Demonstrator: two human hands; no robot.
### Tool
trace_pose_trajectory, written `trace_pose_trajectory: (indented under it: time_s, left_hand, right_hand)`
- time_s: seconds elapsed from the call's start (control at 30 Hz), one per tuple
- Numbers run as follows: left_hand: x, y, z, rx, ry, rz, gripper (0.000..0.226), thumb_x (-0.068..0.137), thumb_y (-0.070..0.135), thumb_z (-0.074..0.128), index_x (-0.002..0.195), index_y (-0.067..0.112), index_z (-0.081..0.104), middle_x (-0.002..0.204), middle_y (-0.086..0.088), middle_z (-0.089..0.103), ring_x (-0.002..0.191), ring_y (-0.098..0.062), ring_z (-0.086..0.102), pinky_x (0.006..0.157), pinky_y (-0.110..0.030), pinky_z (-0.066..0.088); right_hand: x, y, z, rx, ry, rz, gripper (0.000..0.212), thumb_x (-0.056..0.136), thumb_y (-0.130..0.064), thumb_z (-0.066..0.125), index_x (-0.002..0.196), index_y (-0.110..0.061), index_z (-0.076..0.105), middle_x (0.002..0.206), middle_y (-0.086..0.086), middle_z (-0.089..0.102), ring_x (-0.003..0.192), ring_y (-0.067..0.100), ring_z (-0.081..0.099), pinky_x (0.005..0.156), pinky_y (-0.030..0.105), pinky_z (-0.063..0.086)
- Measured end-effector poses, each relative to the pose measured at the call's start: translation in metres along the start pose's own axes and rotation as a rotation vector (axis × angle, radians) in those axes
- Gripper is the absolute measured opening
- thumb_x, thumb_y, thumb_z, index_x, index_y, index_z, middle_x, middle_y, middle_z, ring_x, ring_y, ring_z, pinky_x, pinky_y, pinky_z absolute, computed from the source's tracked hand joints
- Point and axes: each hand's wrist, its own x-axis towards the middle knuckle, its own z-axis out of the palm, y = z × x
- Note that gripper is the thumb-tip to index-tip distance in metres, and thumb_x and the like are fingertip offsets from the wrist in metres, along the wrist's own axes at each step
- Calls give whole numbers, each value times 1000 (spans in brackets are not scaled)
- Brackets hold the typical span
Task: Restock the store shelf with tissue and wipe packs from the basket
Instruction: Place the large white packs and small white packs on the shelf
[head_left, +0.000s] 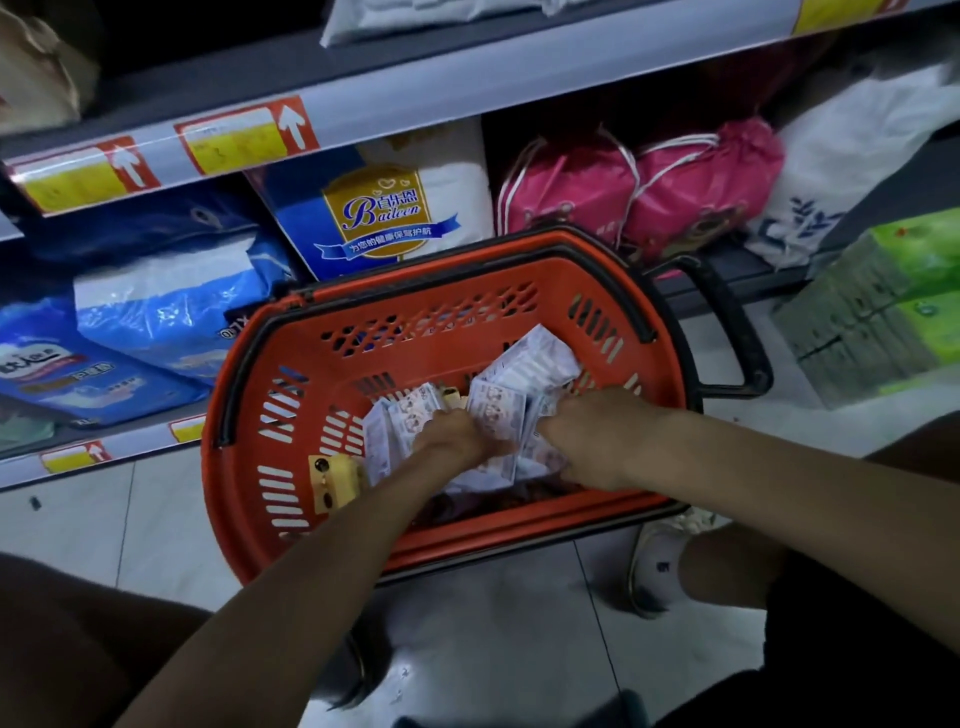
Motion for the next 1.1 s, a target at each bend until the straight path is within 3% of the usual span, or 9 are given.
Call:
trace_pose_trajectory:
  time_s: [0.13, 0.37, 0.47, 0.6, 0.7, 0.77, 0.9, 1.03, 1.1]
  left_hand:
    - [11, 10, 2, -117, -9, -125, 94, 64, 68, 88, 129, 6, 61, 117, -9, 72, 108, -28, 70, 88, -37, 58]
    - [40, -3, 10, -298, -108, -173, 137, 27, 62, 98, 144, 8, 52, 127, -12, 70, 116, -31, 68, 99, -45, 58]
    - [26, -6, 5, -368, -85, -136, 122, 39, 62, 98, 142, 12, 54, 132, -12, 68, 119, -32, 66, 100, -44, 57]
    - [6, -22, -10, -434, -69, -151, 86, 53, 47, 100, 119, 5, 65, 111, -9, 71, 107, -31, 70, 81, -35, 59]
    - [-6, -38, -29, -521, -108, -126, 89, 43, 44, 103, 114, 4, 68, 116, -11, 73, 100, -28, 70, 91, -41, 60]
    - [-21, -46, -48, -570, -134, -83, 67, 60, 40, 101, 107, 4, 68, 111, -6, 72, 95, -21, 67, 94, -38, 55]
    - [-57, -62, -102, -635, -219, 37, 85, 60, 53, 97, 126, 8, 68, 130, -2, 66, 120, -27, 63, 108, -42, 47]
    - [-106, -67, -149, -848, -429, 97, 51, 75, 46, 80, 113, 13, 77, 95, -10, 78, 71, -19, 73, 59, -26, 58]
    - [-120, -72, -164, -965, -521, 84, 66, 45, 51, 99, 95, 11, 83, 79, -10, 75, 57, -18, 70, 44, -22, 53]
  right_hand:
    - [5, 0, -1, -18, 20, -10, 34, 101, -29, 55, 133, -20, 54, 130, 9, 60, 117, 30, 61, 78, 34, 44]
    - [5, 0, -3, -5, 37, -12, 35, 101, -31, 54, 134, -20, 55, 129, 9, 60, 118, 31, 60, 92, 39, 54]
    - [5, 2, -2, -4, 34, -14, 36, 101, -32, 54, 134, -20, 54, 131, 9, 59, 119, 30, 60, 90, 39, 52]
    - [5, 5, -5, 2, 10, -3, 34, 102, -33, 55, 133, -19, 54, 131, 8, 57, 119, 30, 59, 82, 36, 47]
    - [4, 5, -10, -3, -9, 1, 36, 101, -35, 57, 133, -19, 54, 131, 7, 58, 119, 29, 59, 81, 36, 46]
    - [4, 3, -14, 0, 6, 11, 42, 99, -33, 60, 138, -20, 51, 130, 7, 57, 116, 29, 60, 79, 36, 46]
    - [5, -1, -21, -1, 149, 14, 85, 93, -21, 68, 161, -22, 16, 142, 12, 47, 122, 32, 54, 74, 35, 38]
    - [9, -4, -33, 77, 359, -27, 107, 88, -15, 75, 163, -27, 0, 151, 12, 35, 129, 31, 48, 75, 33, 42]
    - [13, -6, -36, 270, 434, -82, 98, 83, -25, 83, 158, -31, 21, 146, 3, 39, 128, 26, 51, 83, 35, 50]
